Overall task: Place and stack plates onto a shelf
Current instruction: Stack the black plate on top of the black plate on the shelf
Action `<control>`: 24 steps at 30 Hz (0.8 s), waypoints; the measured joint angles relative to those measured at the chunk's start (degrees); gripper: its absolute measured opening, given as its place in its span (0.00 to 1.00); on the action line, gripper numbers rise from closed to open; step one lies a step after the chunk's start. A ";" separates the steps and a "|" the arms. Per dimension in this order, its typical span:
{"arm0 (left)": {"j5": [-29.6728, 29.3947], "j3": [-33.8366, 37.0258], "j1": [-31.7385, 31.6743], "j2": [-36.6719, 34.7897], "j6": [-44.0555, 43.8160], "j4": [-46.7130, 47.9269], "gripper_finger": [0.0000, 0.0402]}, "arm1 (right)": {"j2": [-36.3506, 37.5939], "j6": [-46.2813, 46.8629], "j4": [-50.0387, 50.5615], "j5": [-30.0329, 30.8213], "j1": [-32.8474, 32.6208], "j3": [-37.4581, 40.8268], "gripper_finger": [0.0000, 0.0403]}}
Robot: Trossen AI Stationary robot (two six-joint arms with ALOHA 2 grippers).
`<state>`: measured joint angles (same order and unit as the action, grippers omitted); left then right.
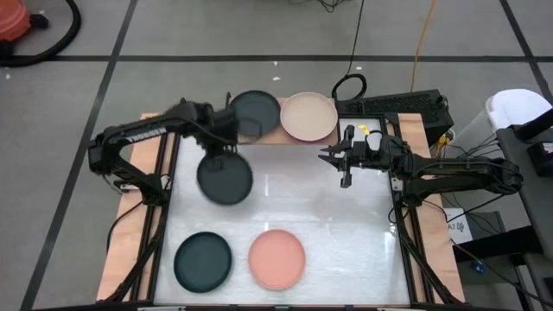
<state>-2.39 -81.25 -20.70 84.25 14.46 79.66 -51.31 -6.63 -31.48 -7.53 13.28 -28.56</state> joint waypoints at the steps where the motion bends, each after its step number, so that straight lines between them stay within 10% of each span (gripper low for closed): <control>1: -1.26 -2.66 -0.51 0.00 0.44 -0.11 0.02 | 0.00 -0.02 0.00 0.00 0.00 0.00 0.19; 10: -4.74 -18.73 -14.95 0.05 2.45 -12.67 0.02 | 0.00 -0.07 -0.02 0.00 0.00 0.00 0.19; 24: 10.13 -20.06 -29.97 12.48 1.95 -19.51 0.02 | 0.00 -0.04 -0.40 0.00 0.00 0.00 0.19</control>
<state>7.74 -101.32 -50.67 96.73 16.42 60.16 -51.31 -6.68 -31.88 -7.53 13.28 -28.56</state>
